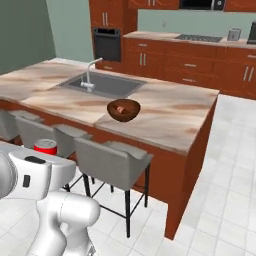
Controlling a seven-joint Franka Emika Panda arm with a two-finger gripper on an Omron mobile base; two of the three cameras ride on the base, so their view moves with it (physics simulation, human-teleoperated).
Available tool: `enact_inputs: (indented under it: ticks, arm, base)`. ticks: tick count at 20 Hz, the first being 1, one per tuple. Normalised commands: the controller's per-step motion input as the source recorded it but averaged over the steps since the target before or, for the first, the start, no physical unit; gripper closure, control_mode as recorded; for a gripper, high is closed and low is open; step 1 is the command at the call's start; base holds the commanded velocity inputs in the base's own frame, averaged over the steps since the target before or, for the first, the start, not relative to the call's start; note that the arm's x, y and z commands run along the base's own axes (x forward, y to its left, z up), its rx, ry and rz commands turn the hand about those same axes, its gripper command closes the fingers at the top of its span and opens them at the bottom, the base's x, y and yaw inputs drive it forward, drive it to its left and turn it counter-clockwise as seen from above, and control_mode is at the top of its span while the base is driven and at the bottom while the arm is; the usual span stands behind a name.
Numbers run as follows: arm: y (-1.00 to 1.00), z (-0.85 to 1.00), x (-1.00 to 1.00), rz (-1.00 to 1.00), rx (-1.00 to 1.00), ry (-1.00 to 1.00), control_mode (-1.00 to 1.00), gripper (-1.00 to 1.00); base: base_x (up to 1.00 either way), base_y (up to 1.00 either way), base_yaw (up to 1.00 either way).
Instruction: Open the fridge, grab two sodas, and place both sodas inside the bowl with ice on the dining counter.
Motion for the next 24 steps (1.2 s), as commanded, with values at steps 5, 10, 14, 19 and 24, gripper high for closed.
enact_inputs:
  ticks: [5,10,14,19,24]
  arm:
    - [0.00,0.00,0.00,0.00,0.00,0.00,1.00,1.00]
    - [0.00,0.00,0.00,0.00,0.00,0.00,1.00,1.00]
    - [0.00,0.00,0.00,0.00,0.00,0.00,1.00,1.00]
    - [0.00,0.00,0.00,0.00,0.00,0.00,1.00,1.00]
    - [0.00,0.00,0.00,0.00,0.00,0.00,1.00,1.00]
  base:
    - [0.28,0.97,-0.37]
    - [0.51,0.79,-0.37]
    - [0.85,0.41,-0.34]
    - [0.96,0.00,-0.21]
    - [0.96,0.00,-0.12]
